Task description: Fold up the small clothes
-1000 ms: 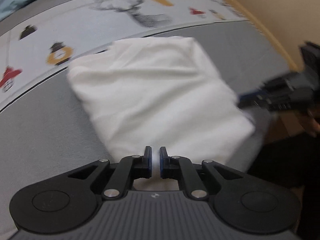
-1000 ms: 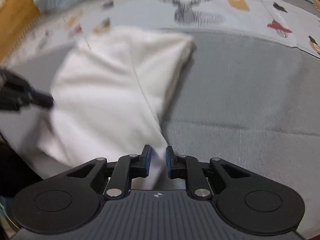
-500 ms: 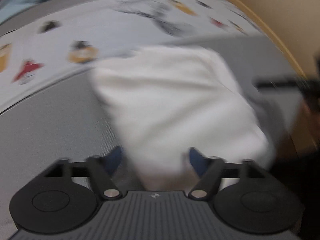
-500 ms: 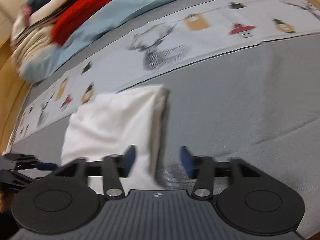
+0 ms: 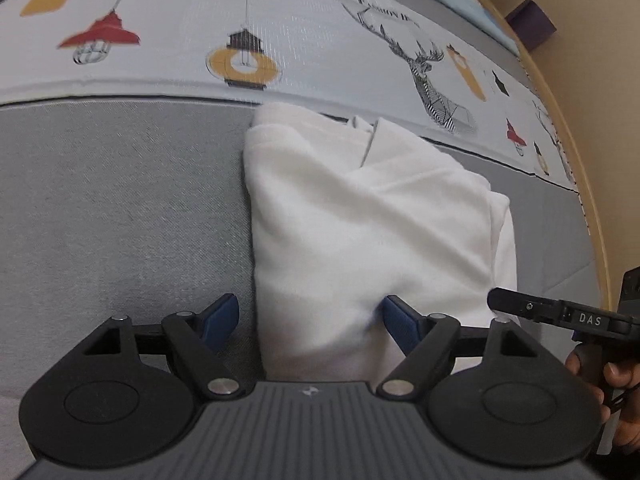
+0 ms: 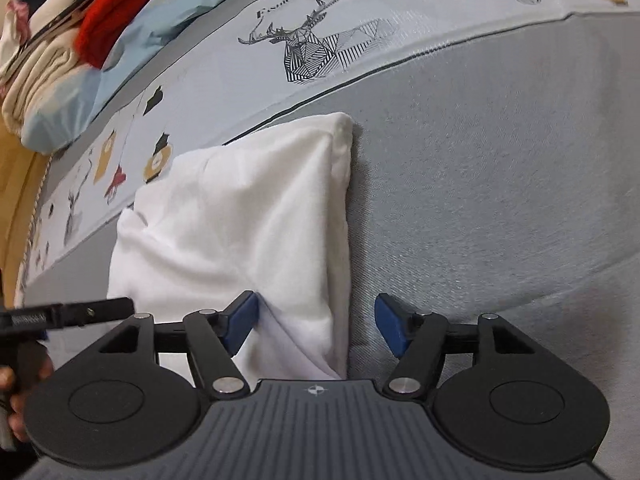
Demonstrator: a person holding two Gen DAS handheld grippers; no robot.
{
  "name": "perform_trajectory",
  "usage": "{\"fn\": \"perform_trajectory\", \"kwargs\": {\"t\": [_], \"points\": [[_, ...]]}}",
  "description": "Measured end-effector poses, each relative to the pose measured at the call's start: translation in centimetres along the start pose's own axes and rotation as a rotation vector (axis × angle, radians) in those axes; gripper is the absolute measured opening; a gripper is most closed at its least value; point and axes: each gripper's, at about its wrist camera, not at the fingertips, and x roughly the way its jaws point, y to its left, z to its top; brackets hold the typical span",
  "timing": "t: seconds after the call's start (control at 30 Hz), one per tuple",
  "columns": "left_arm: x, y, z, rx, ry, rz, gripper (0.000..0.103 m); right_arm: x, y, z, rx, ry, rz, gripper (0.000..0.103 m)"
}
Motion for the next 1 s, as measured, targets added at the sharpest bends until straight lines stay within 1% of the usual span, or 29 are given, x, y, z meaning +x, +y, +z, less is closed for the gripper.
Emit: {"fn": "perform_trajectory", "kwargs": {"t": [0.03,0.1,0.13,0.2,0.27,0.3,0.37,0.53,0.63,0.77,0.9,0.93,0.97,1.0], "points": [[0.4,-0.1,0.2,-0.003,0.004,0.001,0.081,0.2,0.3,0.0,-0.010,0.002,0.005,0.066],[0.8,-0.4,0.5,0.021,-0.011,-0.018,0.073,0.7,0.9,0.1,-0.041,0.004,0.015,0.056],[0.9,-0.5,0.5,0.035,-0.010,-0.011,0.071,0.8,1.2,0.2,-0.050,0.004,0.021,0.047],[0.9,-0.9,0.7,0.075,-0.014,0.002,0.066,1.0,1.6,0.4,-0.065,-0.009,0.010,0.043],[0.8,-1.0,0.9,0.101,-0.028,0.008,0.058,0.9,1.9,0.7,-0.081,-0.024,0.014,0.035],[0.7,-0.9,1.1,0.105,-0.033,0.007,0.056,0.8,2.0,0.8,-0.081,-0.034,0.020,0.034],[0.3,-0.9,1.4,0.121,-0.048,0.006,0.048,0.7,2.3,1.3,-0.072,-0.056,0.032,0.031],[-1.1,-0.9,2.1,0.163,-0.103,0.042,0.043,0.6,3.5,2.3,-0.059,-0.116,0.069,0.023],[-2.5,-0.6,2.9,0.190,-0.160,0.070,0.042,0.9,4.7,3.0,-0.063,-0.146,0.102,0.021],[-5.2,0.9,3.9,0.179,-0.266,0.083,0.040,1.4,7.2,3.7,-0.082,-0.196,0.143,0.020],[-8.2,1.7,4.6,0.211,-0.429,0.128,0.041,1.4,10.4,4.4,-0.110,-0.316,0.187,0.020],[-8.6,1.9,4.7,0.217,-0.460,0.147,0.044,1.5,11.1,4.5,-0.120,-0.342,0.190,0.021],[-8.9,2.2,4.9,0.214,-0.480,0.171,0.047,1.8,11.9,4.7,-0.132,-0.358,0.175,0.024],[-9.2,2.7,5.0,0.198,-0.494,0.202,0.047,2.3,12.5,4.8,-0.138,-0.359,0.142,0.026]]}}
